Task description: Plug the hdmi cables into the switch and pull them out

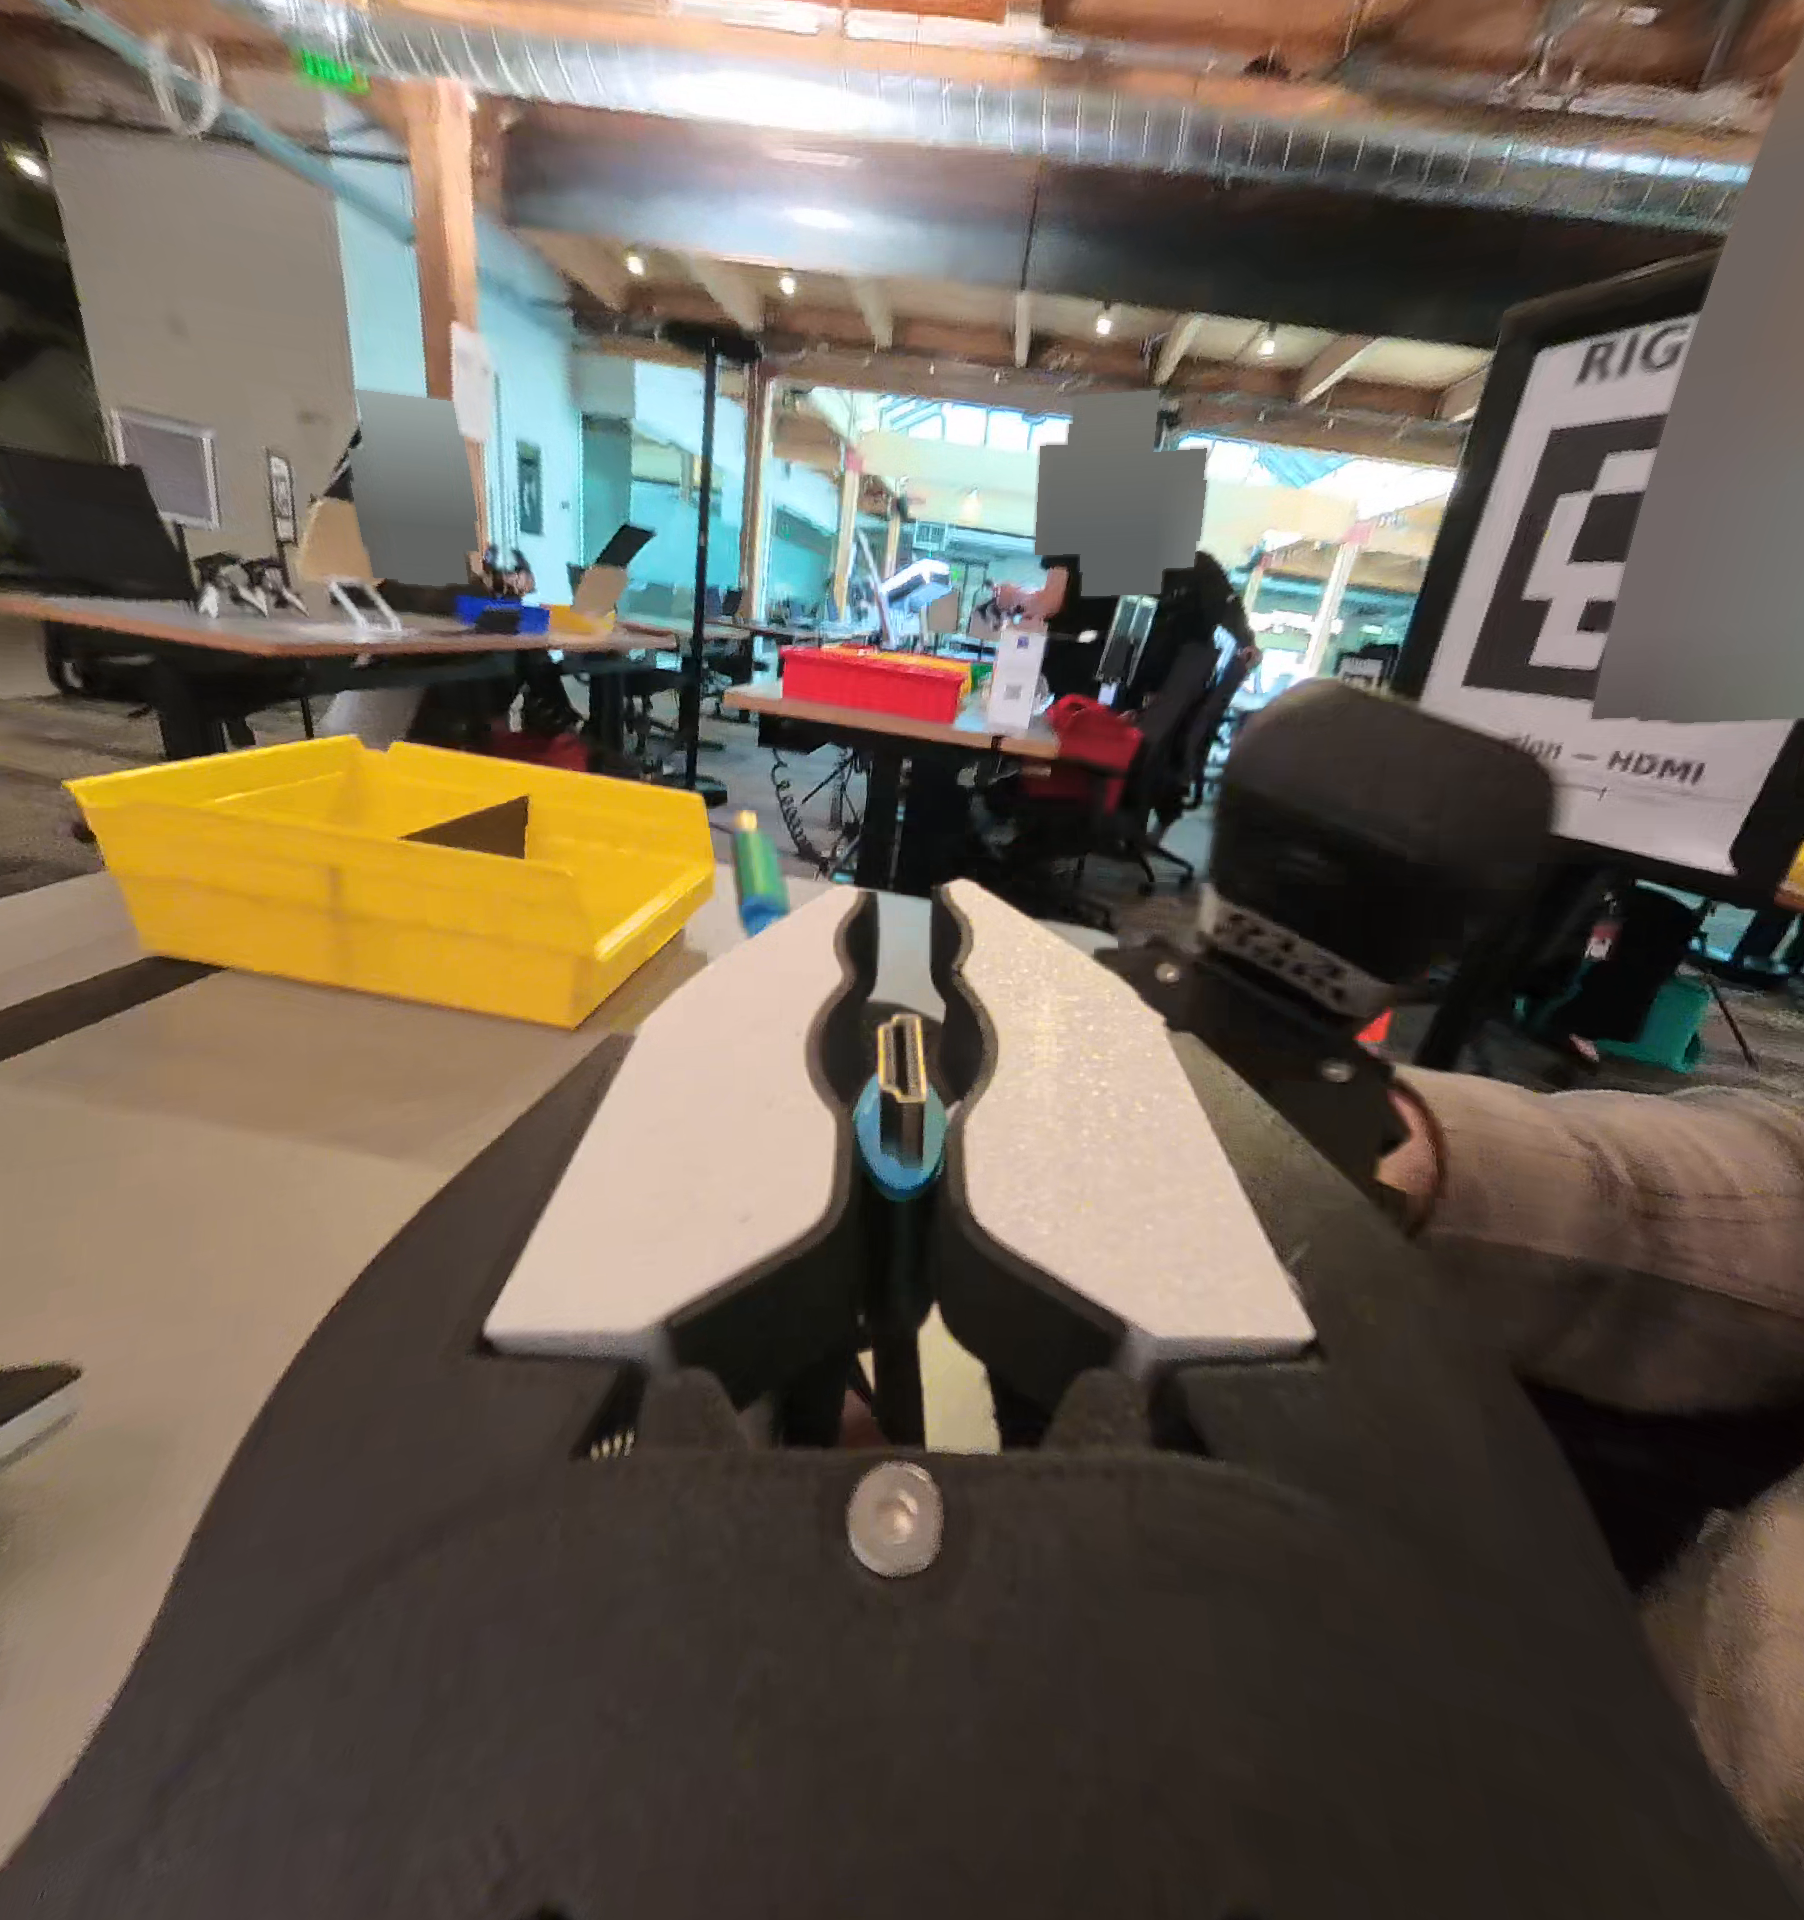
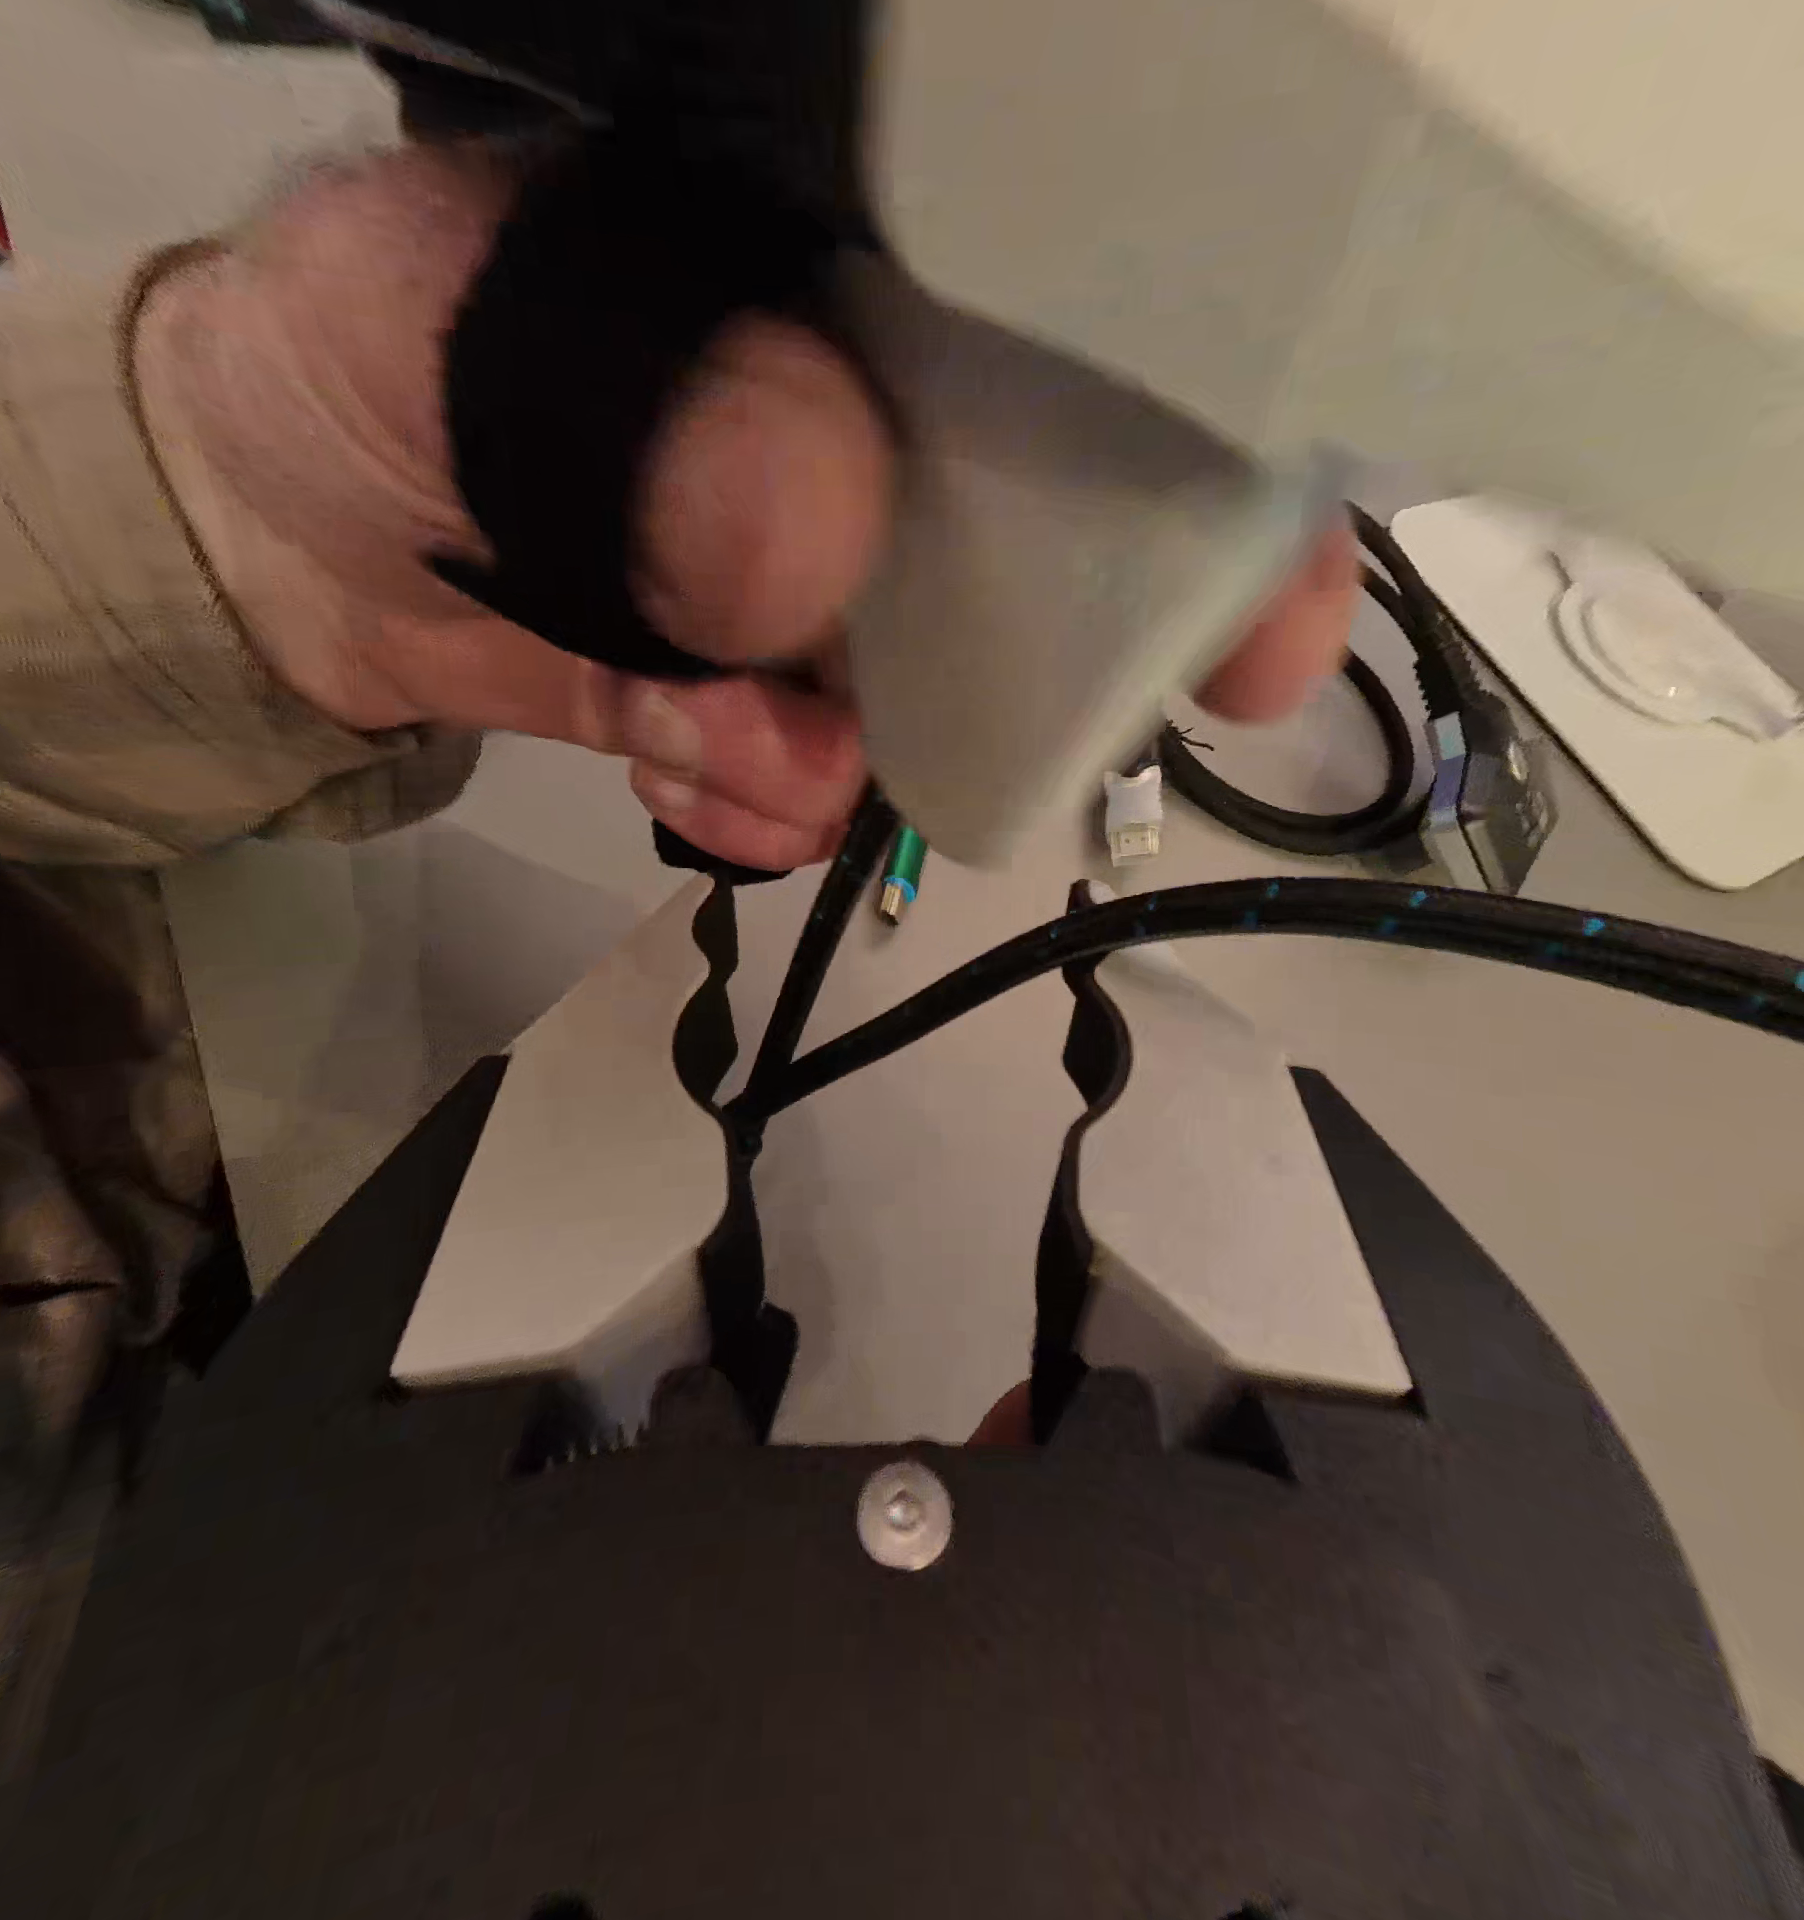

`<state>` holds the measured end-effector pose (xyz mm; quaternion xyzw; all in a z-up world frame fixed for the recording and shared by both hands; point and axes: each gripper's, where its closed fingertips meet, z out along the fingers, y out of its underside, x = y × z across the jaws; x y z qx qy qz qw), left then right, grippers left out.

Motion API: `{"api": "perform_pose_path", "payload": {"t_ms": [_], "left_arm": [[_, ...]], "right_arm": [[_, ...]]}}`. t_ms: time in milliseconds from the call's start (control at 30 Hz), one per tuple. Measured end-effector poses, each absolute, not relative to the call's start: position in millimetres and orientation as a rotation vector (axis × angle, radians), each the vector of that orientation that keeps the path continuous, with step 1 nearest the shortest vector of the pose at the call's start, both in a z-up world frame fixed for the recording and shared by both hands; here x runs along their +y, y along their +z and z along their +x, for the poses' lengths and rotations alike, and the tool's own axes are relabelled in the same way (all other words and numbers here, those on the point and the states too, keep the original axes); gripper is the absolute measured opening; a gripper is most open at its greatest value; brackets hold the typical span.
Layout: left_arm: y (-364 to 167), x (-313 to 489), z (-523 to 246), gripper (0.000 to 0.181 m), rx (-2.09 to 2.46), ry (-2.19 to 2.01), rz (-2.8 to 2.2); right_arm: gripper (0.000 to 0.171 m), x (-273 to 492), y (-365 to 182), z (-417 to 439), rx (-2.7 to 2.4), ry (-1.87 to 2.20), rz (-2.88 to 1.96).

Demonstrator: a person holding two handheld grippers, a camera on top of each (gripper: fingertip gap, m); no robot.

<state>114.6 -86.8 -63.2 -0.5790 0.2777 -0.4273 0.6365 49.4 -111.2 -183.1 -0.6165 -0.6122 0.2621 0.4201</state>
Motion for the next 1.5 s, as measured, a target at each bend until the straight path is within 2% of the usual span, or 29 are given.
{"api": "perform_pose_path", "payload": {"t_ms": [167, 233, 300, 433, 533, 600, 833, 900, 1000, 1033, 1067, 1100, 1300, 1500], "left_arm": [[-72, -84, 122, 0.007, 0.642, -0.98, -1.392], [-67, -86, 120, 0.02, 0.631, -1.014, -1.378], [-58, -96, 120, 0.034, 0.64, -1.126, -1.354], [-62, -95, 113, 0.052, 0.693, -1.006, -1.379], [-64, -94, 104, 0.066, 0.67, -0.952, -1.386], [-69, -97, 106, 0.069, 0.665, -0.885, -1.379], [-91, -86, 109, 0.063, 0.53, -0.617, -1.396], [-88, -81, 108, 0.064, 0.478, -0.563, -1.379], [-77, -77, 101, 0.055, 0.372, -0.512, -1.324], [-74, -77, 96, 0.044, 0.347, -0.461, -1.307], [-72, -78, 91, 0.025, 0.318, -0.42, -1.291], [-70, -78, 88, 0.02, 0.296, -0.416, -1.276], [-68, -71, 71, 0.02, 0.173, -0.574, -1.29], [-89, -47, 54, 0.019, -0.147, -0.962, -1.395]], "right_arm": [[0.02, -122, -194, 49, -1.68, 0.511, -1.474], [0.009, -127, -194, 47, -1.673, 0.608, -1.49], [0.004, -121, -187, 48, -1.611, 0.646, -1.498], [0.002, -104, -181, 59, -1.572, 0.567, -1.497], [0.001, -75, -172, 71, -1.468, 0.306, -1.469], [0.002, -59, -162, 78, -1.371, 0.196, -1.466], [0.002, -36, -141, 92, -1.214, -0.058, -1.41], [0.0, -38, -143, 88, -1.235, -0.114, -1.384], [0.0, -43, -142, 81, -1.254, -0.184, -1.338], [0.001, -44, -141, 79, -1.253, -0.182, -1.334], [0.001, -45, -141, 78, -1.252, -0.176, -1.336], [0.001, -46, -140, 77, -1.249, -0.193, -1.323], [0.003, -45, -132, 74, -1.224, -0.225, -1.264], [0.027, -39, -125, 76, -1.246, -0.516, -1.106]]}}
